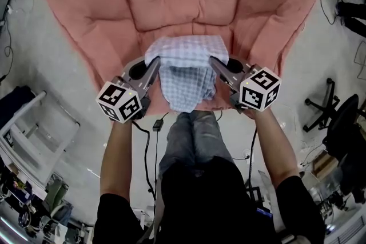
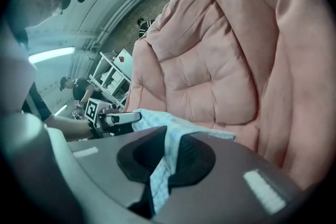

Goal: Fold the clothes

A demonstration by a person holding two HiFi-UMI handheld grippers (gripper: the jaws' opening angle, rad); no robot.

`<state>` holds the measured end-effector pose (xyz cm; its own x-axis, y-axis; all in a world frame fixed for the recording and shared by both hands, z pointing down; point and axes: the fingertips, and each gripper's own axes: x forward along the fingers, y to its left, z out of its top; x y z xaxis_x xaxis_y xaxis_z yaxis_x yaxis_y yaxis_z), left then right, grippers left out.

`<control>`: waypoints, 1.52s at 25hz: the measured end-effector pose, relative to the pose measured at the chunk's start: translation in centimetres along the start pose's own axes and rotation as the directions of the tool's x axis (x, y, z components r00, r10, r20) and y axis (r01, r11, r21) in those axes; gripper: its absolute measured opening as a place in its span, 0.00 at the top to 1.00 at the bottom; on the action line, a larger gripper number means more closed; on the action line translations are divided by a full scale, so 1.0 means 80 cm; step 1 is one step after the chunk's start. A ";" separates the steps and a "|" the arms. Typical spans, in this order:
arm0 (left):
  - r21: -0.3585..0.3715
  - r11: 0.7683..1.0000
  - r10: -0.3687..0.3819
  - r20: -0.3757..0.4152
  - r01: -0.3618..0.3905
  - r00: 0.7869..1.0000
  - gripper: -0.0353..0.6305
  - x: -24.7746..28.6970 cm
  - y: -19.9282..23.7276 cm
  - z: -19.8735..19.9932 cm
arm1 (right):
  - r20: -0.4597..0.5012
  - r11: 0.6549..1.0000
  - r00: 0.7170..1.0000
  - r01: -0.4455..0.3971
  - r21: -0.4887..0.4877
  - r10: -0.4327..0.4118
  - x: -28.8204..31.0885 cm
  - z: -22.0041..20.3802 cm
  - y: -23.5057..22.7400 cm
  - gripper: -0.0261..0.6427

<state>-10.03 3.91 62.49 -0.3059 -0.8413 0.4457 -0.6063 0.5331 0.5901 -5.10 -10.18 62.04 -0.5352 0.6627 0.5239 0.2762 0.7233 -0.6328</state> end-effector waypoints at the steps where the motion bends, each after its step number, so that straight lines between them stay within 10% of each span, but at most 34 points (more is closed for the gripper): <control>1: 0.004 1.000 0.007 -0.012 -0.007 1.000 0.89 -0.005 -0.002 -0.009 | -0.010 1.000 1.000 0.001 0.003 -0.001 -0.001 -0.013 0.005 0.94; 14: -0.002 0.999 0.047 -0.163 -0.048 0.986 0.88 -0.053 -0.029 -0.129 | -0.149 0.999 0.989 0.030 0.038 -0.025 -0.010 -0.158 0.048 0.94; 34: -0.033 0.990 0.111 -0.412 -0.137 0.904 0.82 -0.079 -0.034 -0.271 | -0.273 0.979 0.956 0.146 0.141 -0.103 -0.015 -0.301 0.046 0.94; 38: -0.031 0.986 0.138 -0.424 -0.166 0.895 0.70 -0.082 -0.032 -0.280 | -0.328 0.977 0.940 0.148 0.152 -0.092 -0.018 -0.326 0.046 0.76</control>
<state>9.98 10.11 73.13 -0.0461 -0.6418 0.7655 -0.5244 0.6678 0.5282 17.49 -3.45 73.80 -0.2664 0.6203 0.7377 0.0696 0.7758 -0.6272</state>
